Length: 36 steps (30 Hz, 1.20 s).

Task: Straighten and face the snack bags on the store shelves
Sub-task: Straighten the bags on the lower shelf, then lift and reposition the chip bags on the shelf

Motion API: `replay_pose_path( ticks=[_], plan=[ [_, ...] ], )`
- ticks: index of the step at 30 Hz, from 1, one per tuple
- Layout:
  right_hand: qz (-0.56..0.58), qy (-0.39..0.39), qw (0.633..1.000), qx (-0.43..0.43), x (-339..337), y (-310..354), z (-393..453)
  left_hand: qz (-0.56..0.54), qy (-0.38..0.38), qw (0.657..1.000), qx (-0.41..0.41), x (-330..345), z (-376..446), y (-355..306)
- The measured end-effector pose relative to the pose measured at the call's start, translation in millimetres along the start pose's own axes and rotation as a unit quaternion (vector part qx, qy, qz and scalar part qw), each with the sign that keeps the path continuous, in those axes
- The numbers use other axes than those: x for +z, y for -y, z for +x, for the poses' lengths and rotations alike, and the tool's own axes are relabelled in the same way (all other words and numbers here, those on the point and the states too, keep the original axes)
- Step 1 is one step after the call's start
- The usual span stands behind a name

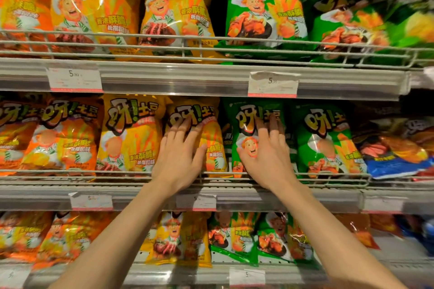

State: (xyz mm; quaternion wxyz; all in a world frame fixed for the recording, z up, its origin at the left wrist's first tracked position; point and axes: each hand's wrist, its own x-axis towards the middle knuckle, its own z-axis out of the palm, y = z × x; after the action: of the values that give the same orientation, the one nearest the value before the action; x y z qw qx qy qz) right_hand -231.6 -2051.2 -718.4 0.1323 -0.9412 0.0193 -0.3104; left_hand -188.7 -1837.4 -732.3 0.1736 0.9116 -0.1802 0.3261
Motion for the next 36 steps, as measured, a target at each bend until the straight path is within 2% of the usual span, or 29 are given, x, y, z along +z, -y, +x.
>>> replay_pose_path(
  ticks=[4, 5, 7, 9, 10, 12, 14, 21, 24, 27, 30, 32, 34, 36],
  plan=[
    [0.047, 0.055, 0.997, -0.016, -8.4, -15.7, 2.1, -0.001, 0.001, 1.000, 0.003, 0.7, 0.3, 0.7],
    [0.049, 0.047, 0.997, -0.022, -13.6, -24.4, 2.9, 0.001, -0.005, 1.000, 0.008, 1.3, 0.4, 1.3],
    [0.018, -0.028, 0.999, -0.028, -23.0, -45.2, 2.7, 0.009, -0.014, 1.000, 0.015, 3.0, 0.6, 2.0],
    [-0.033, -0.096, 0.995, 0.012, -28.1, -66.8, 2.5, 0.014, -0.013, 1.000, 0.011, 4.0, 0.8, 1.0],
    [-0.051, -0.102, 0.993, 0.043, -28.5, -75.2, 2.5, 0.016, -0.013, 1.000, 0.010, 4.3, 1.1, 0.3],
    [-0.045, -0.064, 0.993, 0.091, -25.1, -83.4, 1.1, 0.018, -0.016, 1.000, 0.010, 4.3, 0.5, -0.6],
    [-0.033, -0.039, 0.995, 0.085, -18.5, -83.6, -1.9, 0.018, -0.020, 1.000, 0.010, 4.4, -0.1, -0.1],
    [-0.025, -0.062, 0.996, 0.060, -12.3, -82.3, -3.4, 0.002, -0.043, 0.999, 0.012, 4.7, -1.5, -1.3],
    [0.036, -0.096, 0.994, 0.042, -12.4, -79.0, -10.7, -0.058, -0.087, 0.994, 0.019, 2.4, -3.6, -3.9],
    [0.148, -0.064, 0.985, 0.062, -24.9, -65.9, -24.8, -0.158, -0.095, 0.983, -0.001, -9.6, -9.7, -18.8],
    [0.228, -0.046, 0.969, 0.086, -45.7, -53.6, -36.7, -0.260, -0.080, 0.960, -0.059, -30.5, -15.2, -36.8],
    [0.303, -0.045, 0.944, 0.121, -59.2, -50.7, -40.1, -0.309, -0.052, 0.943, -0.115, -46.6, -17.5, -48.3],
    [0.356, 0.034, 0.912, 0.201, -76.1, -46.3, -40.4, -0.338, -0.006, 0.926, -0.167, -65.5, -19.0, -60.8],
    [0.352, 0.084, 0.905, 0.225, -92.0, -44.2, -44.4, -0.362, 0.038, 0.906, -0.215, -85.6, -20.6, -74.3]
  ],
)
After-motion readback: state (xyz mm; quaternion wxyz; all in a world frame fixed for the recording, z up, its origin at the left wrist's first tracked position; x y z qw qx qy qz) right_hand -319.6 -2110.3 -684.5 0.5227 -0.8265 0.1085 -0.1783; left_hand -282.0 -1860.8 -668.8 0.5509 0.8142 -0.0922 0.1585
